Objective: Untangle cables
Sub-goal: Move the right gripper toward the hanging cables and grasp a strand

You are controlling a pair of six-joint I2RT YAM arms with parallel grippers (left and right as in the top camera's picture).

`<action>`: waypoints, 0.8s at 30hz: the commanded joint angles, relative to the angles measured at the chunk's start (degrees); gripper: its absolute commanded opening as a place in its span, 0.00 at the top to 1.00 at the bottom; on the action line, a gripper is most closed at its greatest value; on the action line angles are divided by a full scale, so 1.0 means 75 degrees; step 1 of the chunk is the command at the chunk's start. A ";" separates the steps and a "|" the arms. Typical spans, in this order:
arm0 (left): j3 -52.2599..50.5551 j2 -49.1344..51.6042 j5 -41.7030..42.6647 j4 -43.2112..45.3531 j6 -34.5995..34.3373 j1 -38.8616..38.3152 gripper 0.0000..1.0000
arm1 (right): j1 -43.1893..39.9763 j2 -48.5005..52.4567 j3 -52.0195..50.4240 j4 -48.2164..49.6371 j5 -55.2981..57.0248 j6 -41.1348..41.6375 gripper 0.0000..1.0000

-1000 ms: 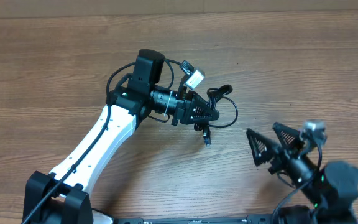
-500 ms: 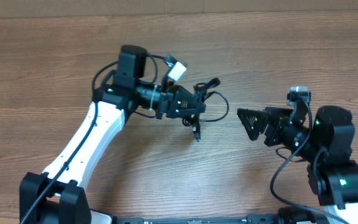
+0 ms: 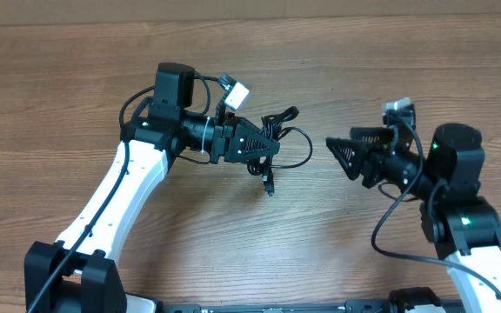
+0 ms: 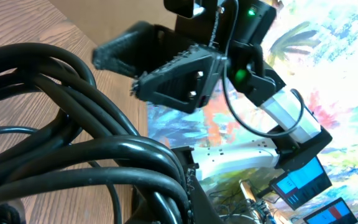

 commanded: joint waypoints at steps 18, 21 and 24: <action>0.0216 -0.0239 0.0291 0.0055 -0.0006 -0.0746 0.96 | -0.0012 0.1457 0.0213 0.1460 -0.1690 -0.5523 0.35; 0.0216 -0.0239 0.0291 0.0055 -0.0009 -0.0740 0.96 | -0.0020 0.1489 0.0213 0.1711 -0.1309 -0.5520 0.35; 0.0216 -0.0239 0.0291 0.0067 0.0137 -0.0737 0.96 | -0.0017 0.1486 0.0213 0.2078 -0.1332 -0.5520 0.35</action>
